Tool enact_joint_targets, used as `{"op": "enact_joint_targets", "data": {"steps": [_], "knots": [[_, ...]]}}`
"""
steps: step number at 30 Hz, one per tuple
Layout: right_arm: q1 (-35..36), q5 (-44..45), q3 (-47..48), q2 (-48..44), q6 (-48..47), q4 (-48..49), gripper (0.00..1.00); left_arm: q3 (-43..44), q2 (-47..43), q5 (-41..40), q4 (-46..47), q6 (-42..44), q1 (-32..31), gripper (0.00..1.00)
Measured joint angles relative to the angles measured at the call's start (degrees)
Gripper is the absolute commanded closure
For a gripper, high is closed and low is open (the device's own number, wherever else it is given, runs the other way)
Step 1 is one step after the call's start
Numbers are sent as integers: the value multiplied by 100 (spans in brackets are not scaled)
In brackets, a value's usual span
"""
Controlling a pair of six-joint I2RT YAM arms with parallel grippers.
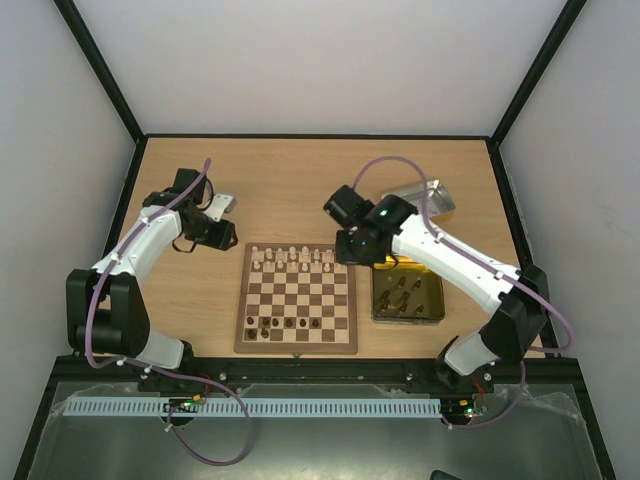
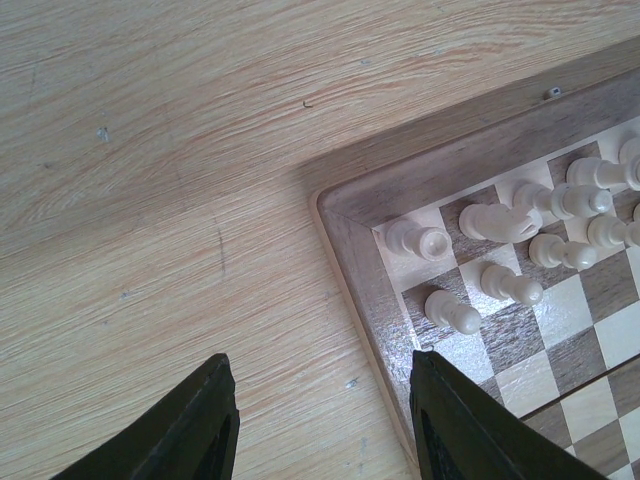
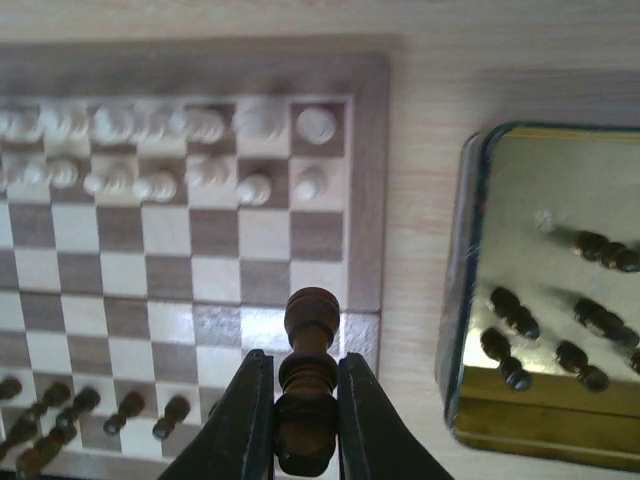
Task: Set up the chess pieces on the board
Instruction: Place the chess piece on the chessboard.
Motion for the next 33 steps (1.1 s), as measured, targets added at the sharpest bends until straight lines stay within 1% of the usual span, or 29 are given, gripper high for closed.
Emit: {"op": "enact_joint_targets", "data": {"steps": [5, 9, 19, 27, 33], "knots": [[1040, 254, 363, 358, 337, -251, 98, 0, 2, -33, -2, 0, -33, 52], [1596, 302, 748, 767, 531, -302, 98, 0, 2, -55, 0, 0, -57, 52], [2378, 337, 1589, 1403, 798, -501, 98, 0, -9, -83, 2, -2, -57, 52], [2986, 203, 1790, 1801, 907, -584, 98, 0, -131, -164, 9, -31, -46, 52], [3147, 90, 1790, 1867, 984, -586, 98, -2, -188, -208, 17, -52, 33, 52]]}}
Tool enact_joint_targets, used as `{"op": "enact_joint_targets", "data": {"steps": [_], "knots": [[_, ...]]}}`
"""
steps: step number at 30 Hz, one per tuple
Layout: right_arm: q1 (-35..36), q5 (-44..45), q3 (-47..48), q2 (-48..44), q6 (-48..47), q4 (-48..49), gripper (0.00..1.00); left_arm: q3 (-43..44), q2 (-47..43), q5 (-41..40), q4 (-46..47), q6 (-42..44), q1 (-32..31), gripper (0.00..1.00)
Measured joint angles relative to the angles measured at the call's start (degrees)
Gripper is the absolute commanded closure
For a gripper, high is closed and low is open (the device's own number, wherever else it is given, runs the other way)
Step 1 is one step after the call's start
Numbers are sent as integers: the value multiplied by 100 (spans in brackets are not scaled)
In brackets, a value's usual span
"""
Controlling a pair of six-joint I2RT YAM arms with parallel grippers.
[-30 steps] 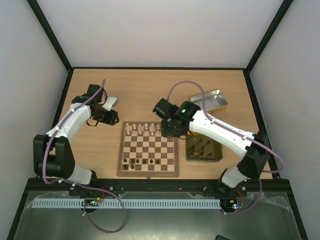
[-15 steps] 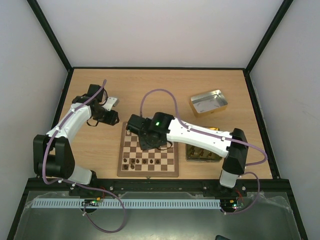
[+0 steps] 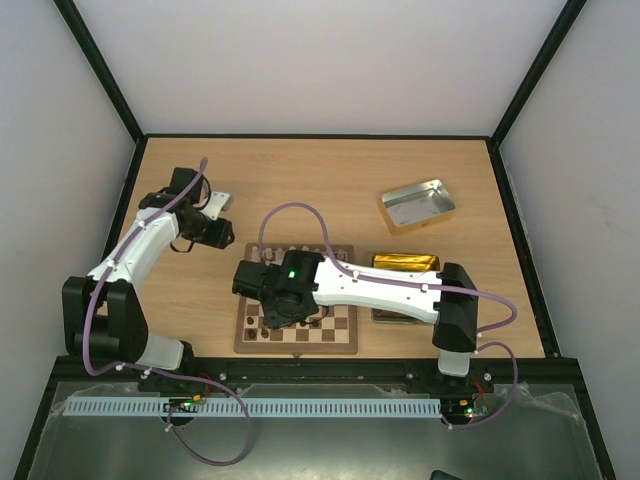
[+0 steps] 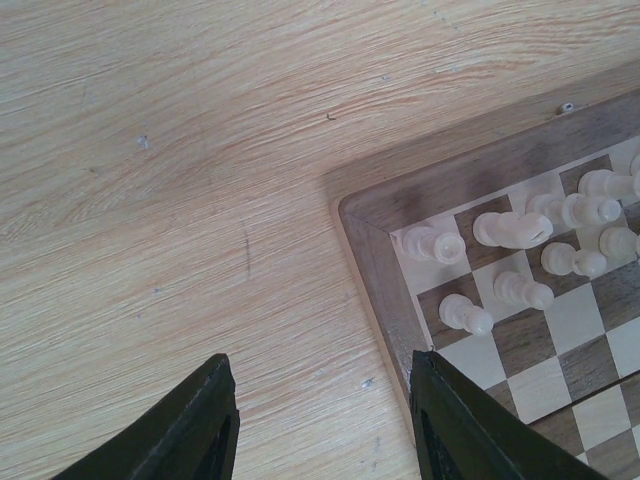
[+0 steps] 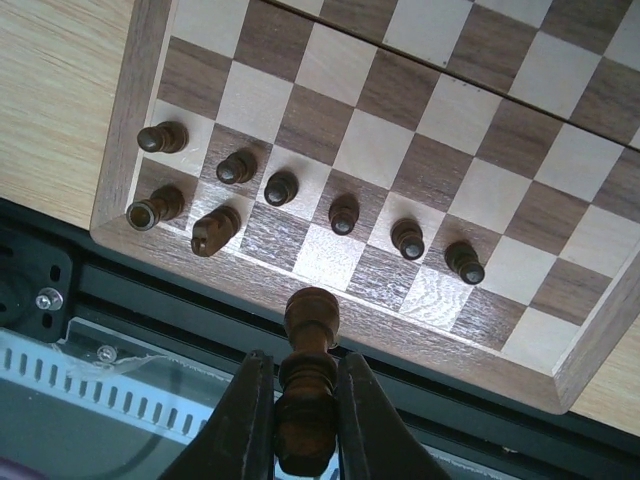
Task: Set up the chess pieces on the board
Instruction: Place the chess piece on the chessboard.
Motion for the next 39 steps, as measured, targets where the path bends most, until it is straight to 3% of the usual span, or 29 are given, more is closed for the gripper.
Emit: {"op": "enact_joint_targets", "data": {"steps": [39], "knots": [[7, -227, -243, 479, 223, 313, 98, -98, -157, -63, 81, -81, 70, 51]]}}
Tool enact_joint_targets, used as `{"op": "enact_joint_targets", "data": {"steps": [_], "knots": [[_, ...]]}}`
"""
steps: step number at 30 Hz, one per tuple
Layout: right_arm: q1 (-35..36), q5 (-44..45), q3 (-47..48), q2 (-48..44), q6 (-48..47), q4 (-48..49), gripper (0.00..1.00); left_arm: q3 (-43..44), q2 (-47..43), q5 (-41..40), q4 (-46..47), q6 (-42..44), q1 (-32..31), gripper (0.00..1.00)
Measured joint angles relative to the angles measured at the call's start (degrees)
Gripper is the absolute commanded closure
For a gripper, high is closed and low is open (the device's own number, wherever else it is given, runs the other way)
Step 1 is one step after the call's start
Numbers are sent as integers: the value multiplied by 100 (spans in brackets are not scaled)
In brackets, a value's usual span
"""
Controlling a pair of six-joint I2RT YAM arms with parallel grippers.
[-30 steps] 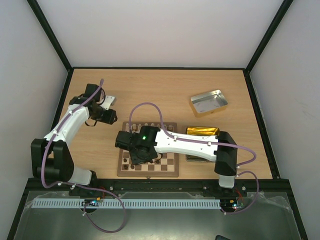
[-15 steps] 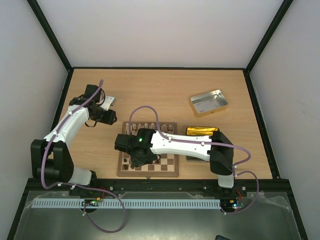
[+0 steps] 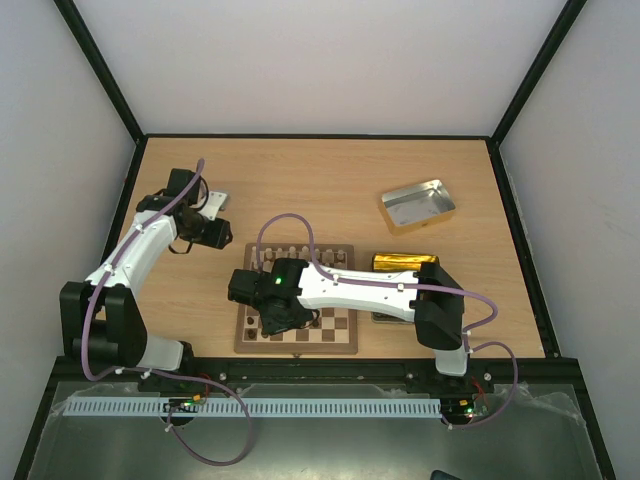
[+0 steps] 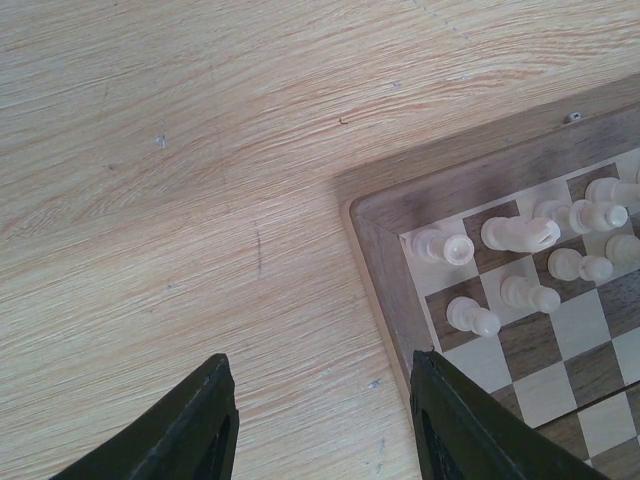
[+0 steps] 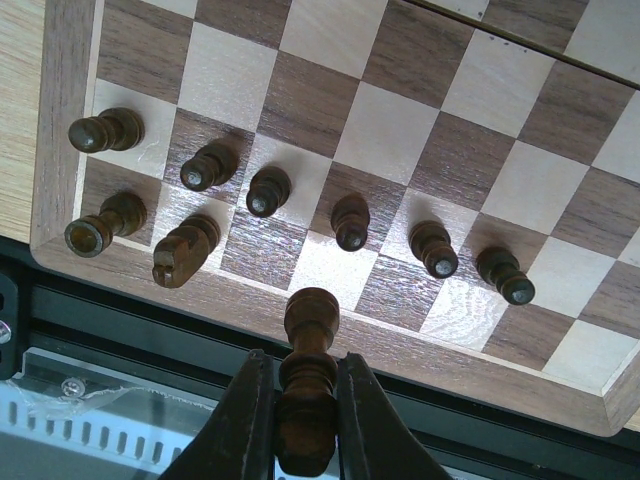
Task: Set up the chess pieces on the board
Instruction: Place the chess piece on the chessboard.
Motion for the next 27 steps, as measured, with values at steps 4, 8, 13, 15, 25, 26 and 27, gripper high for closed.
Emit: {"op": "enact_joint_targets", "data": {"steps": [4, 8, 13, 15, 25, 26, 27], "knots": [[0, -2, 0, 0, 0, 2, 98, -7, 0, 0, 24, 0, 4, 51], [0, -15, 0, 0, -13, 2, 98, -11, 0, 0, 39, 0, 4, 51], [0, -50, 0, 0, -42, 2, 98, -20, 0, 0, 39, 0, 4, 51], [0, -66, 0, 0, -52, 2, 98, -20, 0, 0, 42, 2, 4, 51], [0, -153, -101, 11, -107, 68, 98, -22, 0, 0, 42, 2, 9, 51], [0, -166, -129, 13, -107, 85, 98, -24, 0, 0, 42, 0, 9, 51], [0, -177, -149, 17, -107, 98, 98, -26, 0, 0, 44, 0, 9, 51]]}}
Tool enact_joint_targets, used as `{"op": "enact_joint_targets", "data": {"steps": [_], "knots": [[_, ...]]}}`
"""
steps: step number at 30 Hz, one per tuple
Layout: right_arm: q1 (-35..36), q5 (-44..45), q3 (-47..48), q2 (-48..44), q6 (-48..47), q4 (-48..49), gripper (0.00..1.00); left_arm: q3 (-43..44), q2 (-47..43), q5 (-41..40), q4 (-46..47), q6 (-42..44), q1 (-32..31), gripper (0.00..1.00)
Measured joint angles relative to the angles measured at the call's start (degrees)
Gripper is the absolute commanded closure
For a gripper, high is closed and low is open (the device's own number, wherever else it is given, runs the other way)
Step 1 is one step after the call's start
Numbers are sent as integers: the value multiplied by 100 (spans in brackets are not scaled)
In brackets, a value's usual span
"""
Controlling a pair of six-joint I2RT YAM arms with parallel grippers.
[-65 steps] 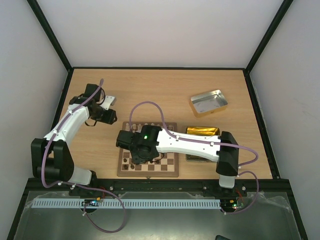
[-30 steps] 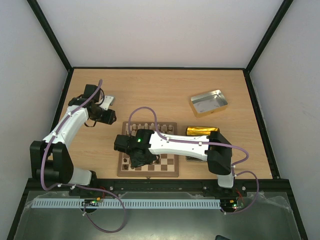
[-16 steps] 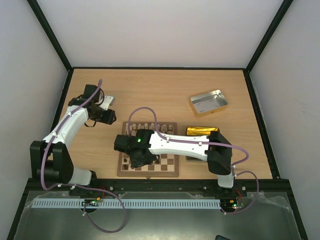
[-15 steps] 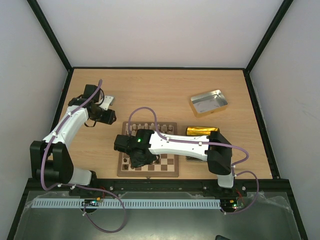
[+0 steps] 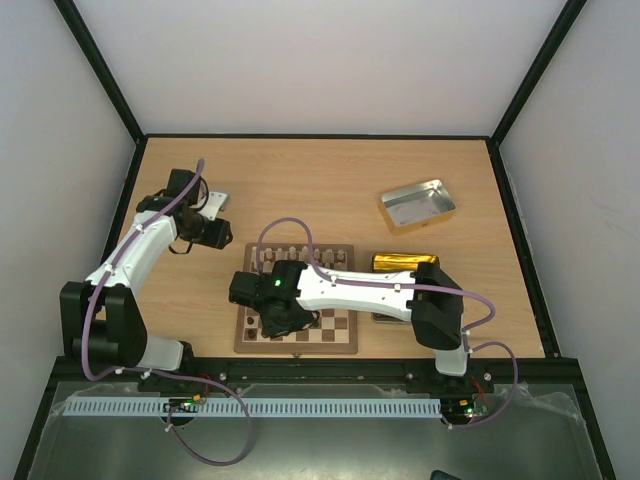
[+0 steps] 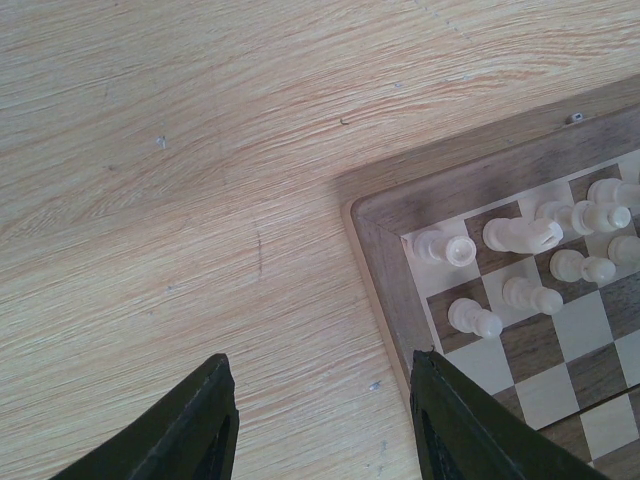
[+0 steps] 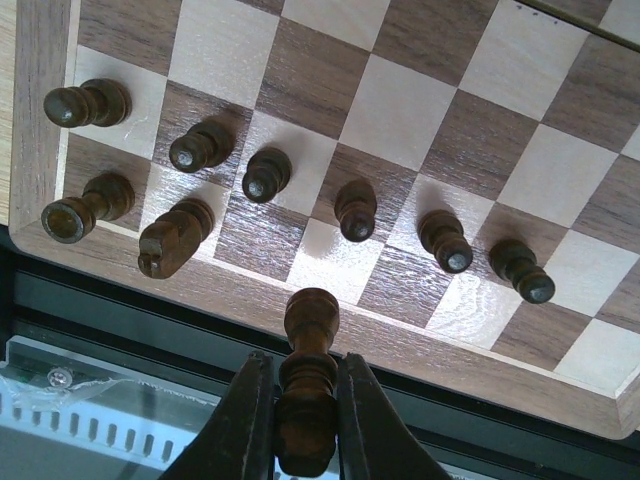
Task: Set up the chess pieces on the board
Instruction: Place the chess piece on the chessboard.
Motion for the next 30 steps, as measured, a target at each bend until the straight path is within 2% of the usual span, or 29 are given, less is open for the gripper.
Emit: {"op": "enact_joint_targets", "data": {"steps": [30], "knots": [[-63, -83, -267, 214, -17, 229, 98, -4, 0, 2, 15, 2, 0, 51]]}}
